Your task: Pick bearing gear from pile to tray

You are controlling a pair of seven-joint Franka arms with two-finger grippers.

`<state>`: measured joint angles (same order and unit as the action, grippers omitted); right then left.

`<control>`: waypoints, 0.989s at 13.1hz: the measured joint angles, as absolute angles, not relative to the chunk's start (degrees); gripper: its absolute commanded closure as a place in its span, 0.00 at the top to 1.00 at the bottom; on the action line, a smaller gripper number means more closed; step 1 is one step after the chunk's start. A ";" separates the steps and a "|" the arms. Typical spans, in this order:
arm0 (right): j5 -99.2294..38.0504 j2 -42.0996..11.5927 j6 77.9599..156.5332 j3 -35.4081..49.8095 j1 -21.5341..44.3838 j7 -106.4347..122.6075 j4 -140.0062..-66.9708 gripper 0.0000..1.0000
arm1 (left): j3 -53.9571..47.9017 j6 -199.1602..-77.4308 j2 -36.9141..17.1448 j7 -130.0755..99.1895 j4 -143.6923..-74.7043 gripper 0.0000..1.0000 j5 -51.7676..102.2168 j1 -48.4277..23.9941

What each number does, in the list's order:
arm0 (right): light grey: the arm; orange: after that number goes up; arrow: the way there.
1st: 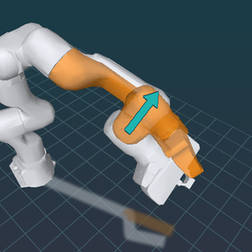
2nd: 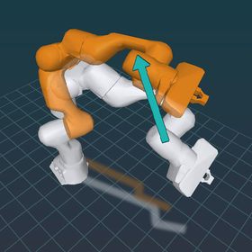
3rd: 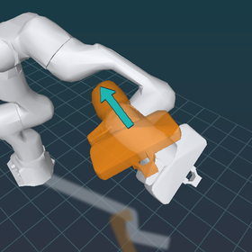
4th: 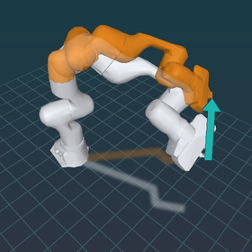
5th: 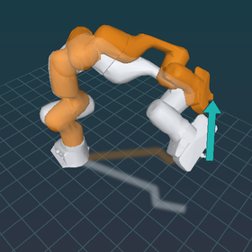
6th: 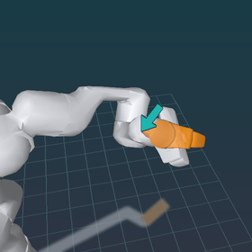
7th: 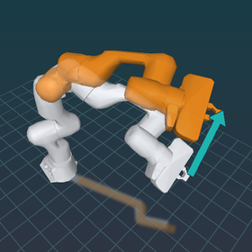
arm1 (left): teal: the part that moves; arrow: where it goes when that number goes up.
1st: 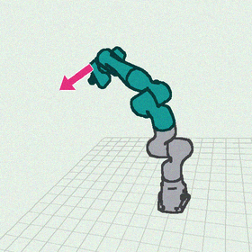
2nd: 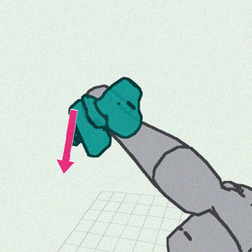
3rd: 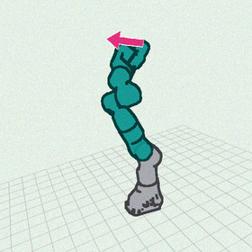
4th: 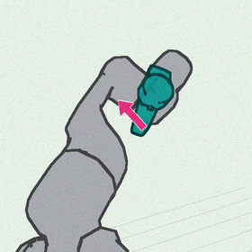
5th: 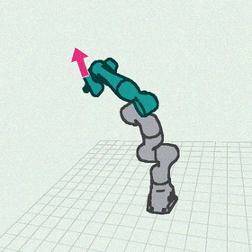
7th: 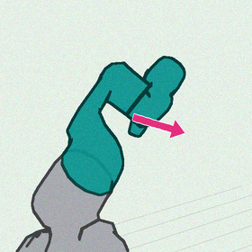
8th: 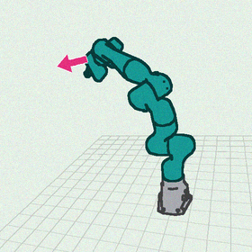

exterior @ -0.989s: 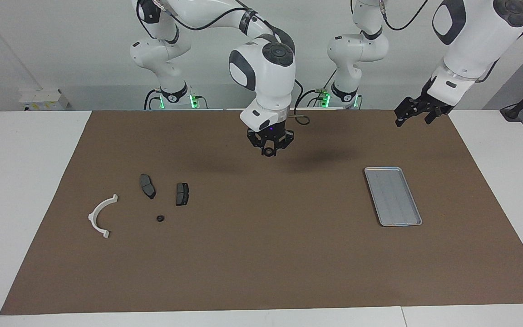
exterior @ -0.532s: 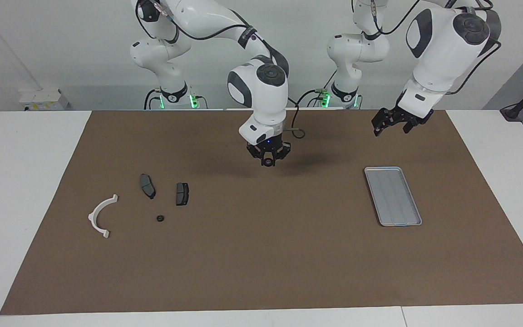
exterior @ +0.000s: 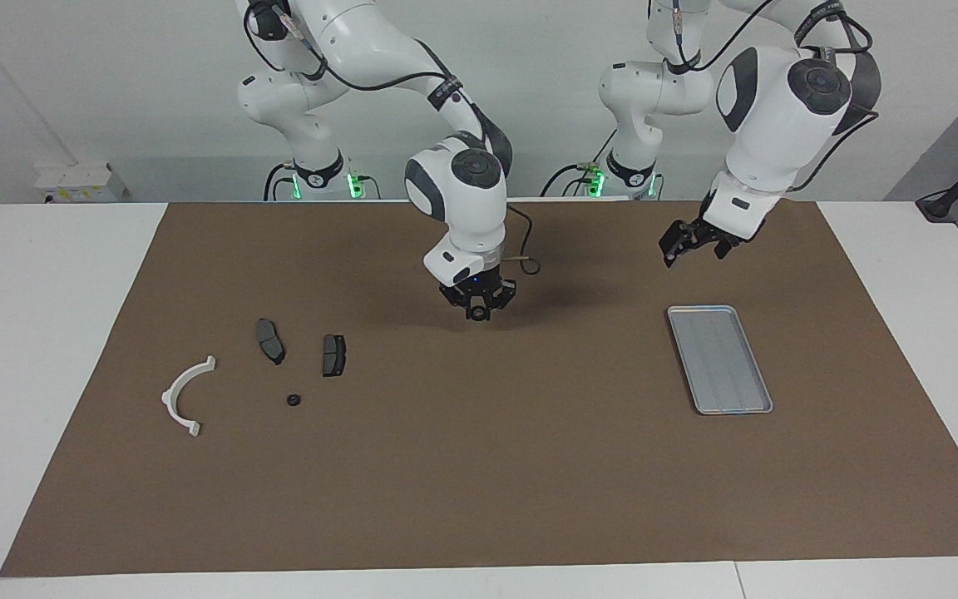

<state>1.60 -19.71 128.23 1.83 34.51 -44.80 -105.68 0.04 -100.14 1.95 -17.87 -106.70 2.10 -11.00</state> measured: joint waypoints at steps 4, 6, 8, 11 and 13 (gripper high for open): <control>1.60 -20.65 130.65 1.83 34.40 -44.80 -107.46 0.00 | 0.29 -100.68 2.20 -18.71 -107.28 1.00 2.10 -10.99; 1.59 -21.76 132.15 1.88 34.42 -44.80 -107.70 0.00 | 0.10 -100.68 2.36 -19.45 -107.65 1.00 2.11 -11.10; 1.59 -22.58 132.94 1.92 34.45 -44.80 -107.80 0.00 | 0.00 -100.77 2.40 -22.35 -107.70 1.00 2.11 -11.87; 1.59 -22.88 132.99 1.92 34.43 -44.80 -107.85 0.00 | -0.07 -101.18 2.42 -24.69 -107.78 1.00 2.23 -12.47; 1.59 -22.95 133.02 1.92 34.38 -44.79 -107.93 0.00 | -0.07 -102.58 2.51 -25.83 -108.52 1.00 2.53 -12.51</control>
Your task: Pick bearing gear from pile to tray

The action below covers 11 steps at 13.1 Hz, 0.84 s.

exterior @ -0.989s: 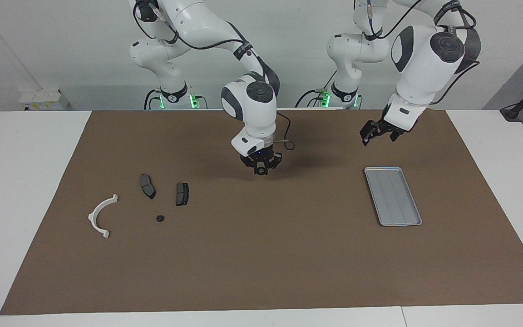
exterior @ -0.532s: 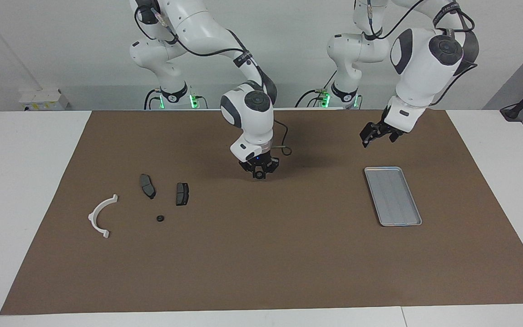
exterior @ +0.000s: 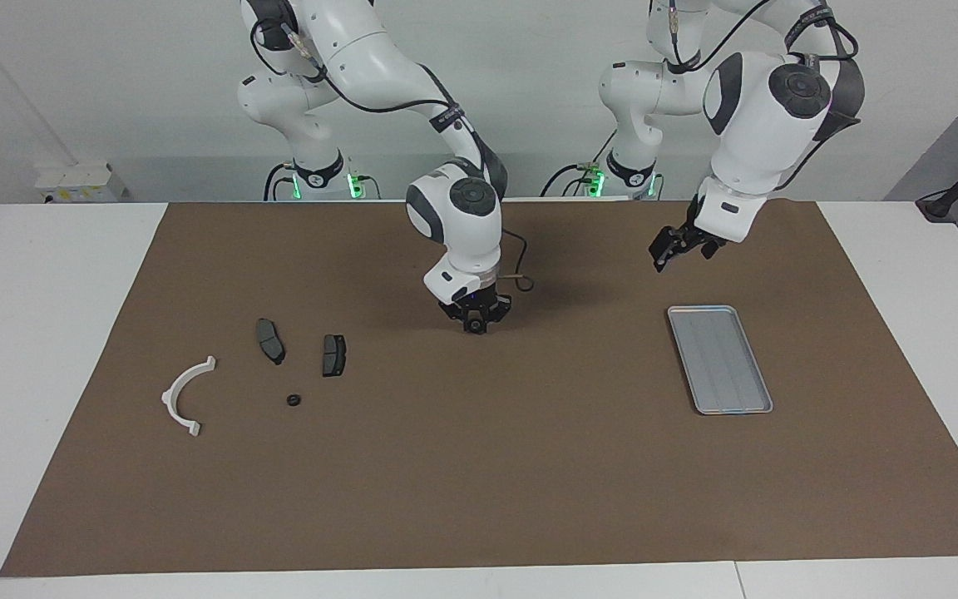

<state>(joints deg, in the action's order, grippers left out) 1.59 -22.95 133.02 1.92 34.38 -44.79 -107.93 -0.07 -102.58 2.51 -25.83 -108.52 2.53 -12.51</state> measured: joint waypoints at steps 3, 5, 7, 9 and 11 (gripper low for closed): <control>1.59 -23.21 134.01 1.91 34.32 -44.78 -108.46 0.00 | -0.14 -104.71 3.19 -26.51 -111.19 1.00 2.63 -13.57; 1.59 -23.43 134.10 1.90 34.30 -44.77 -108.62 0.00 | -0.14 -105.38 3.52 -26.79 -112.10 1.00 2.63 -14.05; 1.59 -23.53 134.11 1.90 34.26 -44.76 -108.73 0.00 | -0.12 -105.58 3.73 -26.83 -112.31 1.00 2.63 -14.05; 1.59 -23.54 134.12 1.90 34.19 -44.76 -108.73 0.63 | -0.13 -105.82 3.75 -27.55 -112.34 1.00 2.65 -14.27; 1.53 -23.53 134.09 1.86 34.11 -44.80 -108.33 0.66 | -0.19 -106.39 3.75 -29.52 -112.35 1.00 2.66 -15.10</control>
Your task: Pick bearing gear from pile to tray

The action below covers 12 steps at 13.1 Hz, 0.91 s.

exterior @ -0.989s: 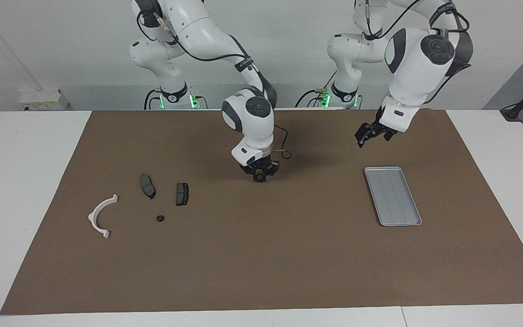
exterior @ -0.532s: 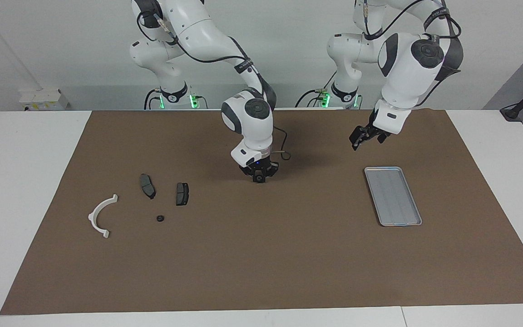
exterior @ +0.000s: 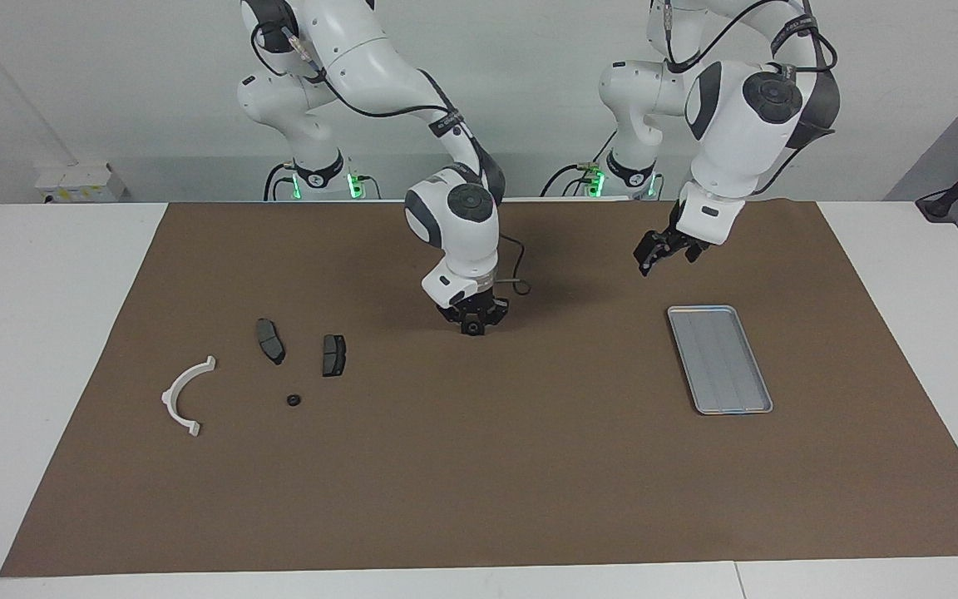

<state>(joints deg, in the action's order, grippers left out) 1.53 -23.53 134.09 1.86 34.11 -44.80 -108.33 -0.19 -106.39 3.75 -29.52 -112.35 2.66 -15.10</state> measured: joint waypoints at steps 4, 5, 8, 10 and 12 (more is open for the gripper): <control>0.72 -22.94 126.34 1.76 32.73 -44.57 -101.55 0.68 | -0.19 -107.74 3.48 -32.29 -112.69 1.00 2.83 -17.96; 0.65 -22.49 124.29 1.73 31.41 -43.16 -99.68 0.68 | -0.18 -108.91 2.84 -34.07 -112.78 1.00 2.98 -19.30; 0.41 -21.02 121.28 1.64 24.36 -31.82 -97.82 0.67 | -0.27 -112.26 -1.05 -39.77 -111.73 1.00 3.28 -23.80; 0.30 -20.83 120.69 1.56 18.71 -22.27 -97.78 0.67 | -0.26 -113.80 -3.30 -41.10 -110.33 1.00 4.60 -24.98; 0.28 -20.83 120.64 1.53 13.64 -13.04 -97.79 0.67 | -0.20 -114.14 -5.38 -43.98 -108.58 1.00 5.17 -26.67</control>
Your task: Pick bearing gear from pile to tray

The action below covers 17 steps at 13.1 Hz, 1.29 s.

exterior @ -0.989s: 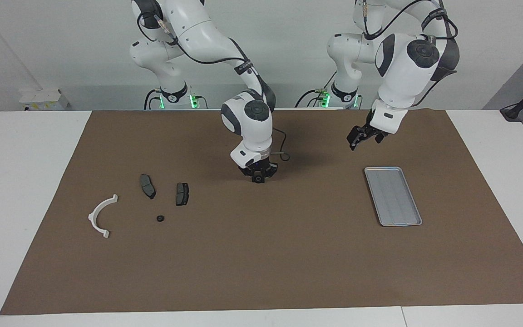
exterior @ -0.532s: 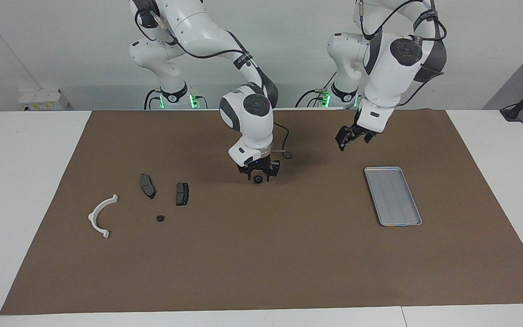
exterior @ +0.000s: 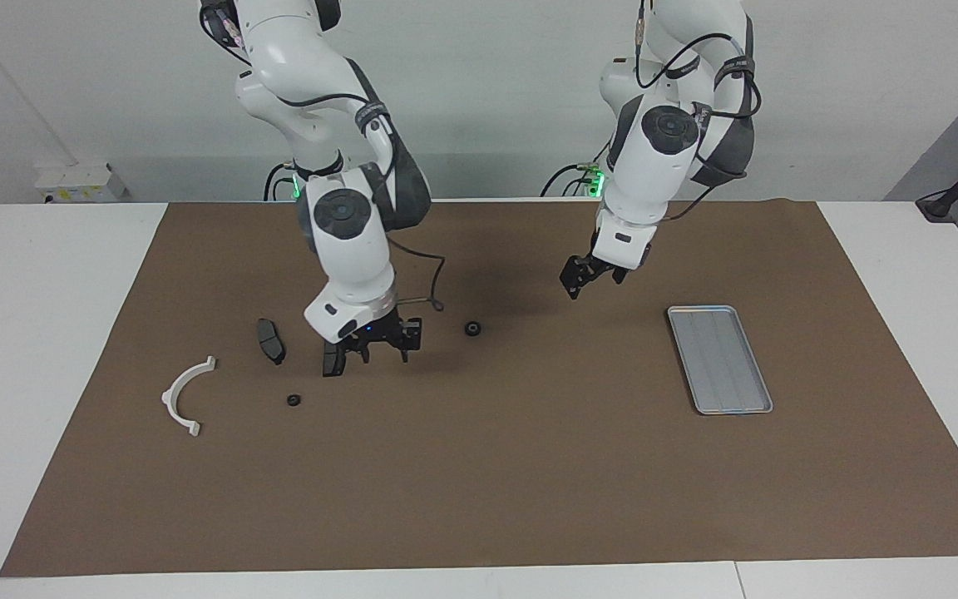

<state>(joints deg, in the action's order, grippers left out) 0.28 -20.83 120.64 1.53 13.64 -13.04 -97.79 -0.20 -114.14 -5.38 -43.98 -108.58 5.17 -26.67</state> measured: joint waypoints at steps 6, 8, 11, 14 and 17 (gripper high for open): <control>0.25 -21.15 120.91 1.50 3.67 6.61 -98.51 0.66 | -0.14 -119.28 -26.22 -61.61 -92.96 1.00 5.18 -42.05; 0.25 -21.25 123.16 1.52 2.97 8.56 -99.92 0.66 | 0.01 -120.69 -29.26 -61.78 -92.21 1.00 5.15 -42.73; 0.25 -21.59 125.00 1.60 2.85 9.00 -101.25 0.66 | 0.06 -120.67 -30.77 -61.69 -92.49 1.00 3.65 -43.23; 0.25 -21.61 125.08 1.63 2.83 9.01 -101.86 0.66 | 0.05 -121.60 -30.82 -62.56 -93.21 0.98 3.59 -43.33; 0.25 -21.67 126.65 1.63 2.77 9.04 -103.16 0.66 | -0.01 -125.11 -30.81 -65.09 -95.02 0.95 3.58 -43.42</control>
